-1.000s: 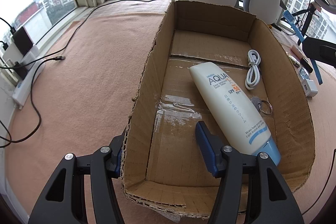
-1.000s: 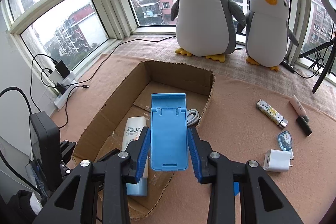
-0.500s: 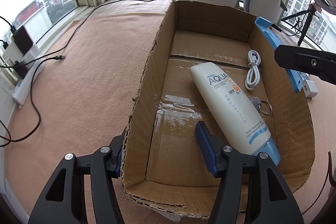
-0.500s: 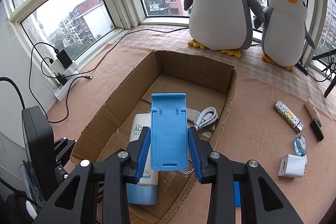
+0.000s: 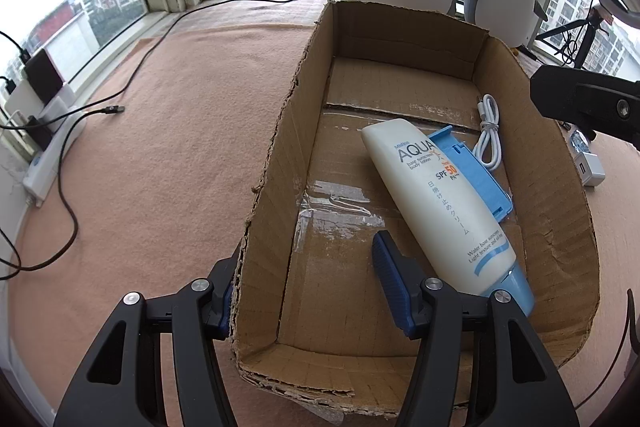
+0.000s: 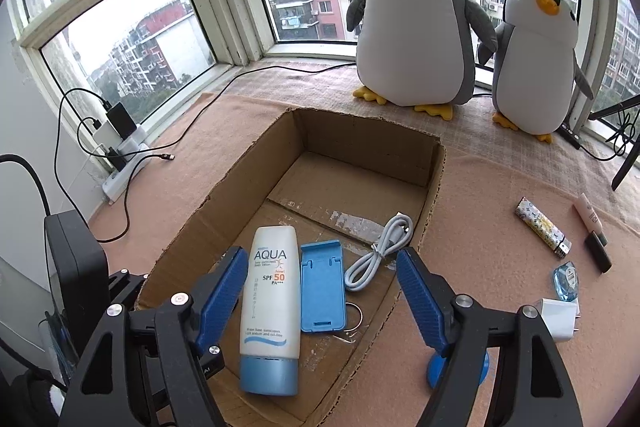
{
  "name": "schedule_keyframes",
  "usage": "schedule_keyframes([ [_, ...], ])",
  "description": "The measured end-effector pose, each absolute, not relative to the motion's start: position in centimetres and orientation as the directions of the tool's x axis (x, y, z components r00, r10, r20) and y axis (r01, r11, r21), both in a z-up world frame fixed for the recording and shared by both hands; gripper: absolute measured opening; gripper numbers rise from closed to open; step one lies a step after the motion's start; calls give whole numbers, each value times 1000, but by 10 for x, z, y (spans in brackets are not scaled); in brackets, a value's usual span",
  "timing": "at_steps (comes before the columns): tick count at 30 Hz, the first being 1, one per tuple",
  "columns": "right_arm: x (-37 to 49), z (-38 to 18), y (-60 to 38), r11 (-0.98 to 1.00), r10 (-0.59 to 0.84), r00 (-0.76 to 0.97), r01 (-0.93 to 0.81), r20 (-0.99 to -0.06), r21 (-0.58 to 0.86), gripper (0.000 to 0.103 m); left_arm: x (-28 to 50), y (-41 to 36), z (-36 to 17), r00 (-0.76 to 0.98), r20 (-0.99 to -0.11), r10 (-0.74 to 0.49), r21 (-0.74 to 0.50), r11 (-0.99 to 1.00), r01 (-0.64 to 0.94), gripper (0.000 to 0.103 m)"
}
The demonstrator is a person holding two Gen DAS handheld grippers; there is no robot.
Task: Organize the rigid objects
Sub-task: 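Move the right gripper toward the blue round tape measure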
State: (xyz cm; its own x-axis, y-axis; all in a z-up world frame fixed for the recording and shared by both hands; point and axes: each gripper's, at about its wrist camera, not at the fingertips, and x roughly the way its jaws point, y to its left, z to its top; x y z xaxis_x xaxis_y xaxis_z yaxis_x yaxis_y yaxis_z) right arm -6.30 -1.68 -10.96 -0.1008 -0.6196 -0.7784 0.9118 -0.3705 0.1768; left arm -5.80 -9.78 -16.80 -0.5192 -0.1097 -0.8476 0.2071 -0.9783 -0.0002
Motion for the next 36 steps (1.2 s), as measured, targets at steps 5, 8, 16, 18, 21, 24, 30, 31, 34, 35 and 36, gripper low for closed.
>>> schedule_keyframes([
  [5,-67,-108,-10,-380,-622,-102,906,-777,185,73,-58,-98,-168,-519,-848,-110,1,-978,207,59],
  [8,-69,-104,-3,-386,-627,-106,903,-772,190,73,-58,-98,-168,-519,-847,-111,1,-978,207,59],
  [16,-75,-97,23,-406,-628,-125,895,-768,186,73,-58,-100,-168,-519,-847,-112,3,-978,207,59],
  [18,-78,-97,31,-414,-624,-132,892,-770,183,73,-58,-100,-168,-519,-847,-113,4,-978,206,59],
  [21,-82,-98,41,-424,-615,-142,889,-776,173,73,-58,-101,-168,-519,-847,-113,4,-979,206,59],
  [24,-87,-102,51,-443,-599,-159,883,-785,159,73,-58,-100,-168,-519,-847,-113,3,-978,207,59],
  [30,-99,-113,70,-471,-563,-171,871,-808,144,73,-58,-100,-168,-519,-847,-113,3,-978,207,59],
  [31,-100,-116,72,-474,-556,-173,869,-813,140,73,-58,-100,-168,-519,-847,-113,3,-978,208,59],
  [34,-103,-124,78,-483,-533,-175,866,-828,128,73,-58,-101,-168,-519,-847,-113,3,-978,207,59],
  [35,-103,-127,80,-484,-526,-174,866,-832,125,73,-58,-101,-168,-519,-847,-113,3,-978,207,59],
  [36,-104,-130,81,-482,-520,-172,867,-837,122,73,-58,-101,-168,-519,-847,-113,3,-978,207,59],
])
